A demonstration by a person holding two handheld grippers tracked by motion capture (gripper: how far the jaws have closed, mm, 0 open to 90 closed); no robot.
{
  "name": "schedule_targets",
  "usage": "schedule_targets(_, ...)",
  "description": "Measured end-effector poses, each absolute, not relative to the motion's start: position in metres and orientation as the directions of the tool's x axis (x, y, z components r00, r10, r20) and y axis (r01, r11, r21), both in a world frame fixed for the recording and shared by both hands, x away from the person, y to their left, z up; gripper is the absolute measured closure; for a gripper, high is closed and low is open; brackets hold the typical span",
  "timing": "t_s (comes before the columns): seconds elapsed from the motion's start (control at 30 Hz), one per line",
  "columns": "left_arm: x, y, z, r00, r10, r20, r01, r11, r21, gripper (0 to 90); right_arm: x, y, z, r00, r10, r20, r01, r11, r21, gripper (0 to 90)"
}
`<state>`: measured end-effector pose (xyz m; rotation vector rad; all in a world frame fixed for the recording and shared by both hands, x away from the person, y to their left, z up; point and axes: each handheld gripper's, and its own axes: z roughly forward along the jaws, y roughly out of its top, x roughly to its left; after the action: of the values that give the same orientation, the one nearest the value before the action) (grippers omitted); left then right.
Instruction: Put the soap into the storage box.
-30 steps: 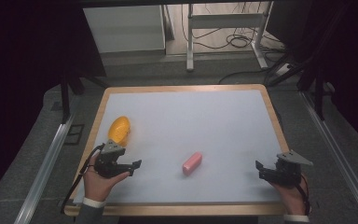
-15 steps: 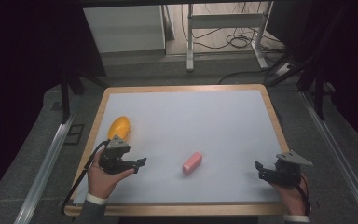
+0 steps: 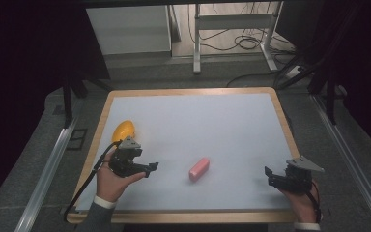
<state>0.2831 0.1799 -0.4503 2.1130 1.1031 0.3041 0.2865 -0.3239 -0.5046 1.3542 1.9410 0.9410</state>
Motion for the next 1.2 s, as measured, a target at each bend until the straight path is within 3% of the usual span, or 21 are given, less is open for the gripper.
schedule_targets(1.2,0.288,0.115,-0.444,0.715,0.696,-0.072,0.551,-0.496,0.671,20.3,0.287,-0.324,-0.506,-0.312,0.947,-0.075,0.532,0.239,0.812,9.4)
